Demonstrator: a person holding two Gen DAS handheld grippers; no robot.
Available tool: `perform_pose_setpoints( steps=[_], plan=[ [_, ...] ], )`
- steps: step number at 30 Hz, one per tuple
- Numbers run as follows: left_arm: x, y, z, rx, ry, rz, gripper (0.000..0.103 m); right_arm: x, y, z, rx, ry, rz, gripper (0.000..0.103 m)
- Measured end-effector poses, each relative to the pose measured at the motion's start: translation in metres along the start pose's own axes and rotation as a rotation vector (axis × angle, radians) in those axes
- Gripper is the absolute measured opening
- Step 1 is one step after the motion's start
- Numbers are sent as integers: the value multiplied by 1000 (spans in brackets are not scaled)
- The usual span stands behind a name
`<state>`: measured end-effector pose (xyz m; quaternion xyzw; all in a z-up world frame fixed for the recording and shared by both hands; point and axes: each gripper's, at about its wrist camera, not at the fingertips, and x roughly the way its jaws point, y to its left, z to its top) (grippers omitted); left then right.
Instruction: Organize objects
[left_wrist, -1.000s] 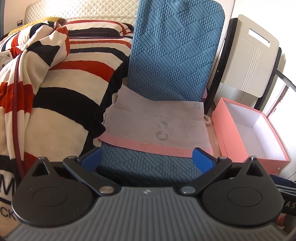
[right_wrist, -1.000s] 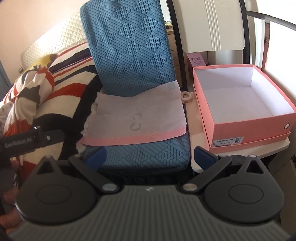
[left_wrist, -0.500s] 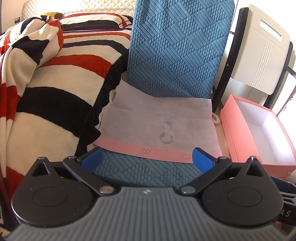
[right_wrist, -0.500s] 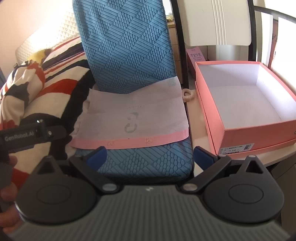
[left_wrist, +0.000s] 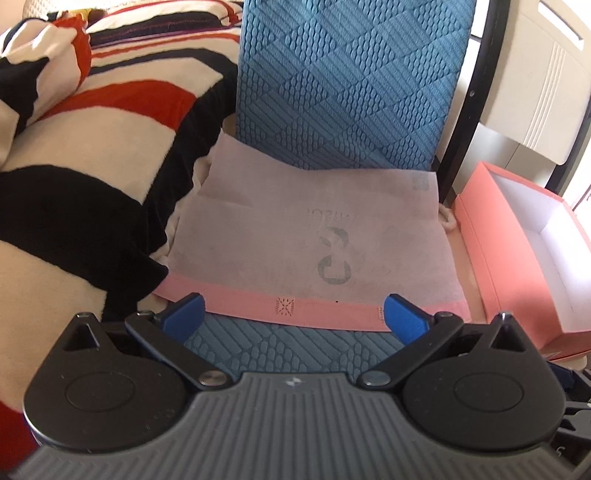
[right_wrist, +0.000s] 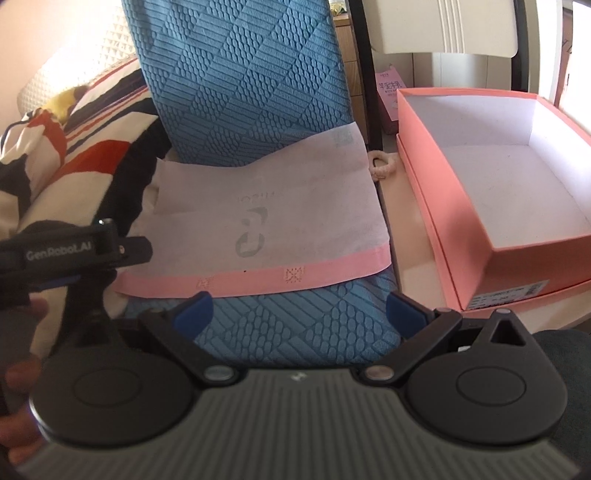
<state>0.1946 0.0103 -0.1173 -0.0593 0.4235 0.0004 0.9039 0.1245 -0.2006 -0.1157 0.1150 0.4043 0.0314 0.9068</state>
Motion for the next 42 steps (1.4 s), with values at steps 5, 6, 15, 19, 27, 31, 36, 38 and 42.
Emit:
perform_pose_setpoints(
  steps=[5, 6, 15, 19, 27, 31, 36, 38, 42],
  plan=[
    [34, 3, 1, -5, 33, 31, 103, 28, -5, 0, 4, 12, -10, 96],
    [40, 3, 1, -4, 43, 24, 103, 33, -7, 0, 9, 16, -13, 94],
    [100, 2, 4, 3, 123, -12, 97, 78, -25, -2, 85, 63, -74, 73],
    [124, -1, 8, 14, 153, -26, 84, 95, -33, -1, 126, 87, -73, 70],
    [162, -5, 11, 53, 213, -7, 54, 116, -46, 3, 206, 115, -65, 57],
    [170, -1, 10, 51, 210, 4, 51, 123, -51, 6, 240, 95, -36, 57],
    [171, 1, 11, 50, 203, 5, 51, 131, -56, 9, 345, 75, 121, 57],
    [171, 2, 11, 44, 202, 1, 51, 136, -51, 8, 354, 88, 156, 57],
    [171, 8, 13, 5, 204, -23, 51, 145, -39, 8, 385, 97, 237, 53]
  ],
)
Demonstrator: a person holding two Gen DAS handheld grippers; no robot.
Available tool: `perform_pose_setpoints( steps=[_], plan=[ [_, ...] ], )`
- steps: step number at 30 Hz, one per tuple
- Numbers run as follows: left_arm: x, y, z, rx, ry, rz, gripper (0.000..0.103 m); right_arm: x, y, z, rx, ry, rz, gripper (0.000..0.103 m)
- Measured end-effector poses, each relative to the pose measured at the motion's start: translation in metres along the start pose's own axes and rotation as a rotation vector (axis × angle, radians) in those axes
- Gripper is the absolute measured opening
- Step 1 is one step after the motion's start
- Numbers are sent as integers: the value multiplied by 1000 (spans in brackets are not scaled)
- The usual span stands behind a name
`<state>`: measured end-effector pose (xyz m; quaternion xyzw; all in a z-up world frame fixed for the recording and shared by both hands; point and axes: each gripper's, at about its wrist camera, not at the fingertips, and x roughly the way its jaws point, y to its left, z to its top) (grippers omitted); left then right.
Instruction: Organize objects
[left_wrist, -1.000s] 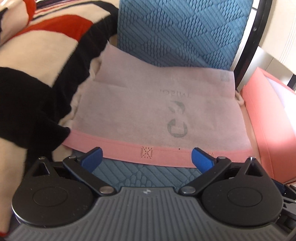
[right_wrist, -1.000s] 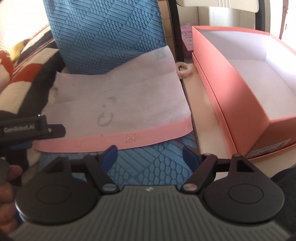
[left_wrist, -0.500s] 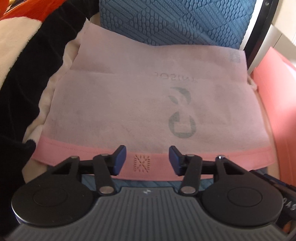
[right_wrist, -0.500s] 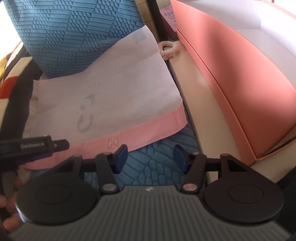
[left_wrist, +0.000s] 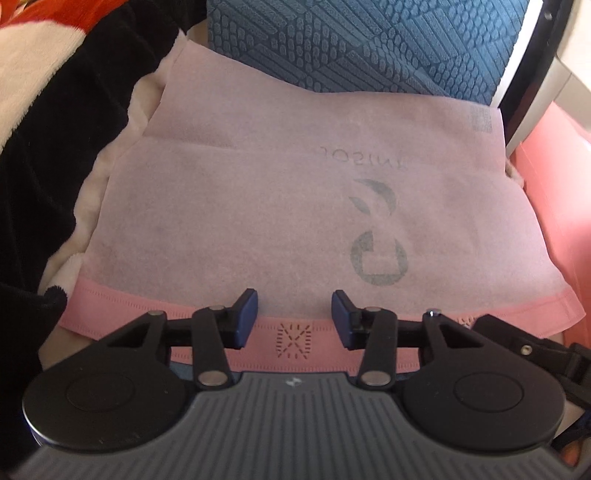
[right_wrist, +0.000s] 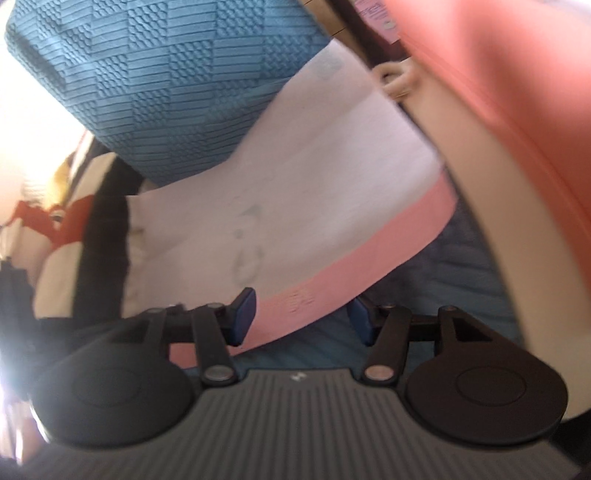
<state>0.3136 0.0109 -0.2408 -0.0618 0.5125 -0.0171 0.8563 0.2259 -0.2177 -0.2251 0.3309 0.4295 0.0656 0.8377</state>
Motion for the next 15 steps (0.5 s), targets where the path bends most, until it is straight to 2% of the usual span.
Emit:
perform_pose_setpoints(
  steps=[2, 4, 5, 7, 9, 15],
  plan=[
    [-2, 7, 1, -42, 7, -33, 51, 6, 6, -1, 17, 9, 19, 43],
    [-8, 13, 1, -80, 7, -52, 51, 8, 9, 1, 34, 14, 19, 21],
    [-12, 15, 1, -88, 3, -56, 51, 9, 10, 2, 38, 15, 5, 17],
    [-23, 20, -2, -117, -5, -80, 51, 11, 12, 4, 51, 15, -32, 13],
    [-36, 25, -4, -148, -17, -119, 51, 10, 8, 5, 99, 24, -33, 9],
    [-73, 25, -25, -203, -22, -198, 51, -5, 1, 6, 183, 23, -64, 6]
  ],
)
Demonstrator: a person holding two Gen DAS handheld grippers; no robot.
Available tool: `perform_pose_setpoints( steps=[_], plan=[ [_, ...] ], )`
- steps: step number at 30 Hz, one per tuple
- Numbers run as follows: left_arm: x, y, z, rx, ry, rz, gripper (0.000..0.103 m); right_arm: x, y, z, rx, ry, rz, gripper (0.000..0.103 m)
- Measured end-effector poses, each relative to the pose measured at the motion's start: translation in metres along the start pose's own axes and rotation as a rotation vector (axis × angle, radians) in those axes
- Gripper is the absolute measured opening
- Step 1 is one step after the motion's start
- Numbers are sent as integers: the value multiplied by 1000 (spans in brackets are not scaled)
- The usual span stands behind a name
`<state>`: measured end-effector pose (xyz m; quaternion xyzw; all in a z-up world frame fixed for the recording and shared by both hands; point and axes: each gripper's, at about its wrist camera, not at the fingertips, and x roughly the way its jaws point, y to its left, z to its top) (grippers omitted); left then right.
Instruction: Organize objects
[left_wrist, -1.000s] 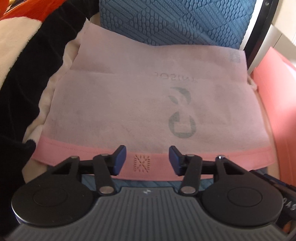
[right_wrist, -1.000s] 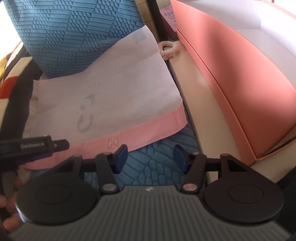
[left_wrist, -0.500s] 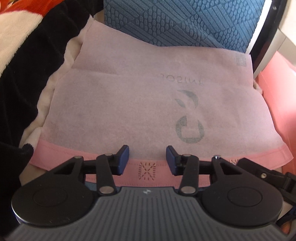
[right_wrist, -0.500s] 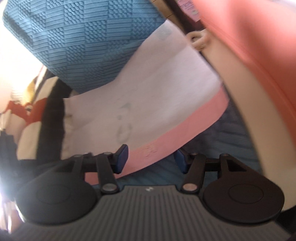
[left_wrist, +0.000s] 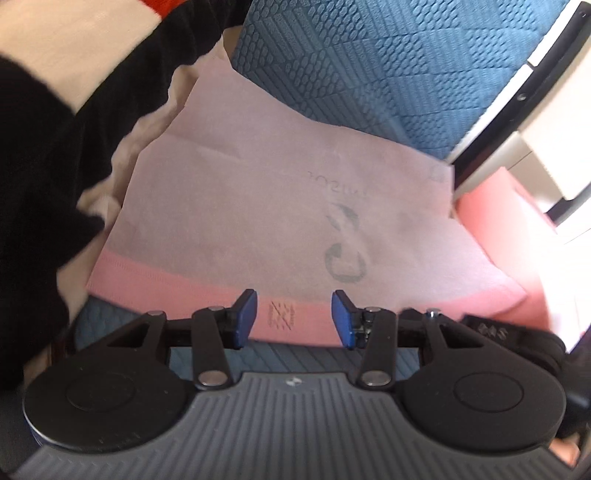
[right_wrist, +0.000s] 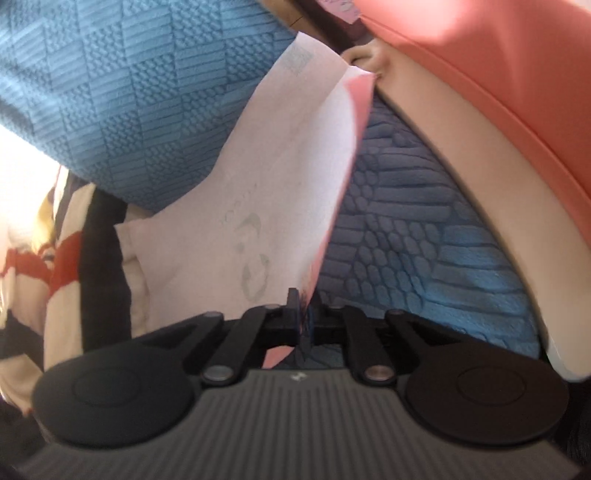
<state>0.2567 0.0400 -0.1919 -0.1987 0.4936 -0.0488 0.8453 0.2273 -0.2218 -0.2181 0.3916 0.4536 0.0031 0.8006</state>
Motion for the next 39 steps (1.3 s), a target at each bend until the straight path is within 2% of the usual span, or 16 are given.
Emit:
perform_pose_setpoints(
  steps=[4, 6, 12, 15, 16, 17, 22, 24, 30, 32, 34, 36, 38, 39],
  plan=[
    [-17, -10, -18, 44, 18, -46, 51, -13, -2, -2, 69, 0, 9, 6],
    [-23, -17, -31, 105, 25, -55, 51, -18, -6, -3, 114, 12, 11, 6],
    [-22, -25, -47, 251, -12, 72, 51, -24, -27, -5, 308, 80, 47, 6],
    [-27, -34, -49, 382, -63, 123, 56, -26, -31, -4, 336, 90, 25, 6],
    [-27, -38, -50, 427, -72, 125, 61, -26, -32, -4, 346, 91, 24, 6],
    [-26, -40, -48, 479, -70, 119, 64, -26, -34, -4, 357, 96, 25, 6],
    [-18, -53, -50, 679, -27, 52, 65, -27, -33, -1, 398, 108, 29, 6],
    [-12, -59, -56, 761, -9, 51, 65, -28, -33, 1, 409, 116, 36, 6],
    [12, -71, -75, 1006, -30, 169, 65, -32, -37, 6, 436, 126, 53, 5],
    [21, -69, -75, 1062, -20, 206, 61, -33, -40, 7, 450, 129, 58, 5],
    [24, -65, -72, 1079, -9, 204, 54, -34, -41, 9, 454, 127, 61, 5],
    [26, -61, -65, 1075, 16, 174, 43, -35, -43, 10, 453, 125, 58, 6],
    [27, -59, -60, 1083, 33, 146, 24, -34, -46, 12, 450, 126, 57, 6],
    [27, -58, -57, 1088, 37, 141, 19, -34, -47, 13, 449, 128, 55, 6]
  ],
)
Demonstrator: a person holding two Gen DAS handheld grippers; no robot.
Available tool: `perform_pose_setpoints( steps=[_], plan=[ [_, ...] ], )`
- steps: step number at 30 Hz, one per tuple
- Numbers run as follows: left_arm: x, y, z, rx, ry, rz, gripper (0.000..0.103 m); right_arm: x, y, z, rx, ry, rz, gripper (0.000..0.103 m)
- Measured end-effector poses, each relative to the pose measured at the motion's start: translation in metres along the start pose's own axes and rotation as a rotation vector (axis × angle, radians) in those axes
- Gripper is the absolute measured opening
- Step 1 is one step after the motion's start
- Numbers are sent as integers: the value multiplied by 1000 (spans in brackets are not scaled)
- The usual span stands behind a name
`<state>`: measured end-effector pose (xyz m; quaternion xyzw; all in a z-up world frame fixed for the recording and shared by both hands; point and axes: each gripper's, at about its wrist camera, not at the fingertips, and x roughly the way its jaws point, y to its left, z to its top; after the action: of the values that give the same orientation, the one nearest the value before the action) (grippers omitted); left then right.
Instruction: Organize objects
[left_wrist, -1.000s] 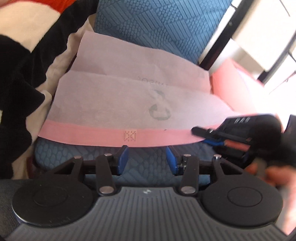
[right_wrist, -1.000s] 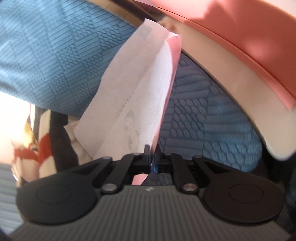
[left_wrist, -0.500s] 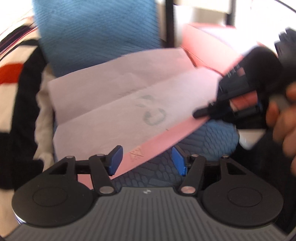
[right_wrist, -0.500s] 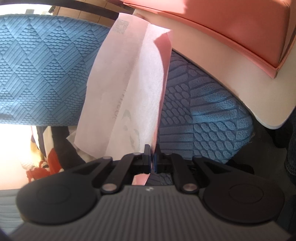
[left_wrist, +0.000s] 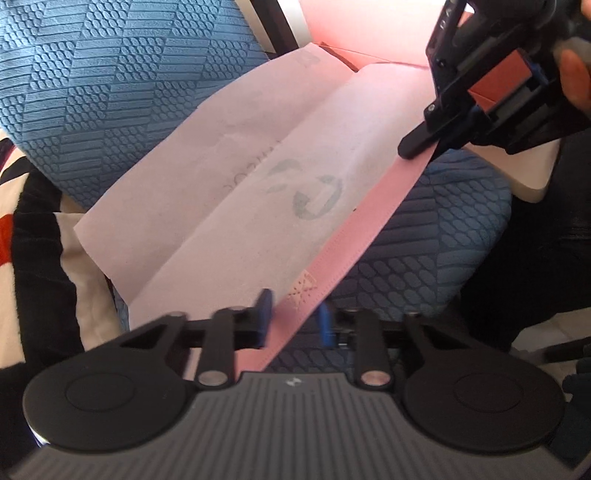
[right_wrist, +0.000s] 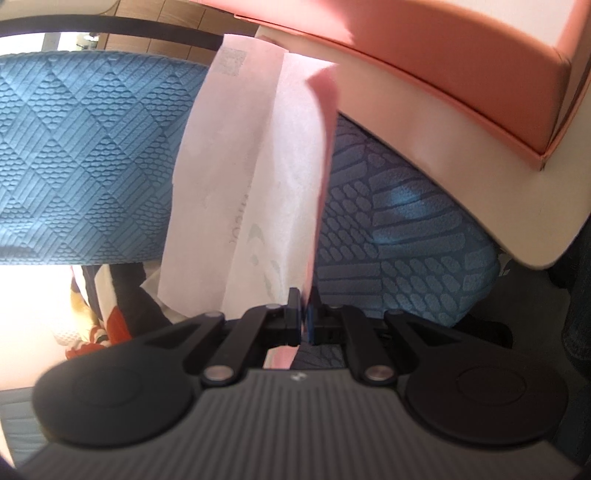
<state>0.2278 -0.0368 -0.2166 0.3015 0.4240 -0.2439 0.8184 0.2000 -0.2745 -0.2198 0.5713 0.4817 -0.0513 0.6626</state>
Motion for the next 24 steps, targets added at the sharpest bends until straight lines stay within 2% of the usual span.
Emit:
perform_pose_setpoints(
  steps=[1, 5, 8, 10, 12, 15, 20, 22, 24],
  plan=[
    [0, 3, 0, 3, -5, -9, 13, 0, -1, 1, -4, -1, 0, 8],
    [4, 18, 5, -28, 8, -88, 10, -1, -1, 3, -38, 5, -17, 9],
    [7, 30, 9, -56, 32, -151, 10, -5, 3, 1, -107, 9, -26, 16],
    [10, 38, 13, -78, 53, -186, 10, -12, 8, -3, -171, -12, -46, 37],
    [15, 46, 18, -107, 75, -227, 10, -18, 13, -7, -245, -30, -67, 41],
    [20, 53, 21, -157, 120, -309, 10, -24, 24, -17, -369, -57, -73, 41],
    [30, 68, 22, -285, 175, -426, 10, -26, 55, -42, -673, -136, -107, 41],
    [35, 76, 21, -341, 193, -464, 10, -20, 62, -49, -767, -161, -146, 35],
    [39, 84, 19, -399, 206, -500, 10, -14, 64, -51, -800, -166, -144, 28]
  ],
)
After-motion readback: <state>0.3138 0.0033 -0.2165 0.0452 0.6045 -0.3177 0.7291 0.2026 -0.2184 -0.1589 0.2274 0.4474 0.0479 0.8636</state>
